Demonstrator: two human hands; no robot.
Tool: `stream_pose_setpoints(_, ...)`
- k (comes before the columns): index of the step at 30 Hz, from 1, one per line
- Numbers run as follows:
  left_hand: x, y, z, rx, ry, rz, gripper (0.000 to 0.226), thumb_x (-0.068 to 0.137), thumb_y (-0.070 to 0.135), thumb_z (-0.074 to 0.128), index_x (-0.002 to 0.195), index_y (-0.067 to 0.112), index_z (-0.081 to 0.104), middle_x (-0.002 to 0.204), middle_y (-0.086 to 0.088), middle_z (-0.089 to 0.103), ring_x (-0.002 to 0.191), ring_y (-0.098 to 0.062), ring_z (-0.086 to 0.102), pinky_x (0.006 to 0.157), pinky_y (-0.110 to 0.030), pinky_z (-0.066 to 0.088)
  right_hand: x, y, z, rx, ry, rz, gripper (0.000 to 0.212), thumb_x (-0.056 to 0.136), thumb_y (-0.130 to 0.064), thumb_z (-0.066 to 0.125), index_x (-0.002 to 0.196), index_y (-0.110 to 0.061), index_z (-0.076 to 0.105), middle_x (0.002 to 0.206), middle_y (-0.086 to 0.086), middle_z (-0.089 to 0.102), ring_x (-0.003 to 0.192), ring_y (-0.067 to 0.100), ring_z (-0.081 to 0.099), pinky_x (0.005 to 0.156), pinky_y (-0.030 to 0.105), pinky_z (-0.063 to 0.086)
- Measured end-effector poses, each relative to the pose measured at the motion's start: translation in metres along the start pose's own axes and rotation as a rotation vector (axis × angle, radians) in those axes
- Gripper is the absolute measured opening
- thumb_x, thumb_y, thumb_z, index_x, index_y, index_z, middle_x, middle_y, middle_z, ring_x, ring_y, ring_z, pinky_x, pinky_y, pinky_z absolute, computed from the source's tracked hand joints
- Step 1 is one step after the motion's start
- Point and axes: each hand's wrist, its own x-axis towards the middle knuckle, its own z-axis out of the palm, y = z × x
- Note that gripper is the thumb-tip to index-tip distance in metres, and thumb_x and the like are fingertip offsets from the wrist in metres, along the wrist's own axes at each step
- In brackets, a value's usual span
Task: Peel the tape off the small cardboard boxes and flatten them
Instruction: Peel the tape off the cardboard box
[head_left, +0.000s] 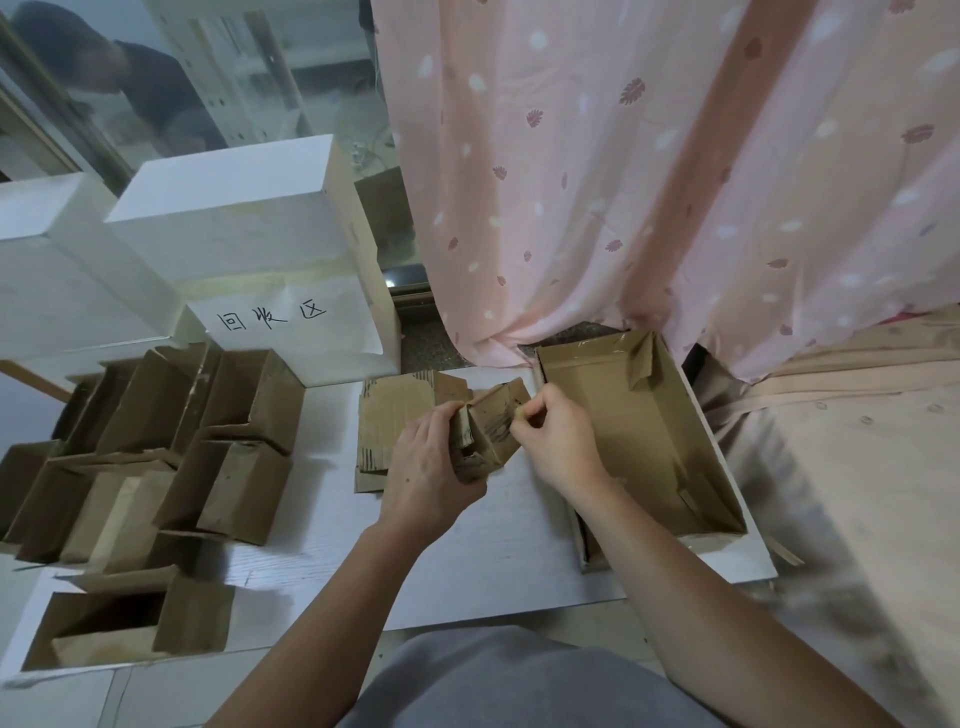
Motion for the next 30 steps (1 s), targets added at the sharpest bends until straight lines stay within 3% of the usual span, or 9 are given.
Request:
stream_pose_setpoints(4, 0.002, -0.002, 0.001, -0.022, -0.004, -0.014, 0.092, 0.064, 0.026, 0.091, 0.143, 0.022, 0.043, 0.132, 0.004, 0.058, 0.118, -0.019, 0.053, 0.098, -0.034, 0.046, 0.001, 0.004, 0.002, 0.060, 0.064, -0.004, 0.029, 0.084, -0.007, 0.071, 0.071, -0.026, 0.053, 0.078, -0.008, 0.065, 0.074, 0.008, 0.061, 0.065, 0.020, 0.047)
stream_pose_setpoints(7, 0.006, -0.002, 0.001, -0.038, -0.001, -0.027, 0.092, 0.064, 0.024, 0.091, 0.142, 0.022, 0.044, 0.129, 0.003, 0.058, 0.116, -0.019, 0.053, 0.097, -0.036, 0.047, 0.002, 0.007, 0.004, 0.093, 0.094, -0.056, 0.023, 0.084, -0.003, 0.073, 0.073, -0.017, 0.058, 0.077, -0.003, 0.066, 0.068, 0.003, 0.059, 0.061, 0.010, 0.042)
stream_pose_setpoints(11, 0.009, -0.002, 0.002, -0.057, -0.010, -0.063, 0.092, 0.065, 0.027, 0.091, 0.144, 0.021, 0.044, 0.130, 0.003, 0.058, 0.116, -0.018, 0.053, 0.097, -0.035, 0.046, 0.006, 0.009, 0.005, 0.131, 0.077, -0.076, 0.015, 0.083, -0.010, 0.081, 0.075, -0.010, 0.068, 0.074, -0.004, 0.067, 0.067, 0.004, 0.058, 0.059, 0.012, 0.041)
stream_pose_setpoints(15, 0.010, -0.004, 0.002, -0.059, -0.006, -0.077, 0.090, 0.065, 0.028, 0.091, 0.143, 0.021, 0.045, 0.129, 0.003, 0.059, 0.114, -0.018, 0.054, 0.095, -0.035, 0.047, 0.010, 0.012, 0.009, 0.144, -0.004, -0.092, 0.006, 0.084, -0.011, 0.081, 0.085, -0.016, 0.078, 0.086, -0.006, 0.065, 0.080, 0.007, 0.061, 0.070, 0.016, 0.048)
stream_pose_setpoints(20, 0.004, -0.007, -0.001, -0.066, 0.002, -0.084, 0.090, 0.066, 0.024, 0.091, 0.144, 0.020, 0.046, 0.131, 0.004, 0.058, 0.116, -0.016, 0.051, 0.094, -0.031, 0.043, 0.012, 0.013, 0.014, 0.255, -0.032, 0.007, 0.013, 0.085, -0.012, 0.080, 0.098, -0.015, 0.079, 0.097, -0.006, 0.067, 0.086, 0.002, 0.062, 0.079, 0.017, 0.050)
stream_pose_setpoints(22, 0.001, -0.008, -0.004, -0.061, 0.018, -0.097, 0.091, 0.066, 0.024, 0.092, 0.144, 0.020, 0.046, 0.131, 0.007, 0.056, 0.117, -0.014, 0.049, 0.093, -0.027, 0.038, 0.016, 0.013, 0.015, 0.250, -0.113, 0.046, 0.024, 0.086, -0.018, 0.080, 0.111, -0.016, 0.078, 0.112, -0.005, 0.068, 0.099, 0.005, 0.063, 0.086, 0.016, 0.048)
stream_pose_setpoints(25, -0.004, -0.010, -0.008, -0.037, 0.029, -0.122, 0.092, 0.066, 0.023, 0.092, 0.145, 0.019, 0.046, 0.133, 0.004, 0.058, 0.119, -0.018, 0.050, 0.094, -0.026, 0.037, 0.021, 0.010, 0.022, 0.146, -0.200, 0.009, 0.021, 0.090, -0.022, 0.076, 0.110, -0.016, 0.079, 0.124, -0.005, 0.062, 0.111, 0.009, 0.058, 0.089, 0.008, 0.040)
stream_pose_setpoints(30, -0.009, -0.016, -0.016, -0.018, 0.040, -0.182, 0.092, 0.067, 0.027, 0.089, 0.147, 0.021, 0.044, 0.134, 0.005, 0.057, 0.120, -0.017, 0.050, 0.094, -0.028, 0.042, 0.015, -0.001, 0.038, 0.074, -0.135, -0.161, 0.010, 0.095, -0.012, 0.068, 0.091, -0.007, 0.075, 0.109, -0.001, 0.065, 0.101, 0.013, 0.062, 0.091, 0.030, 0.053)
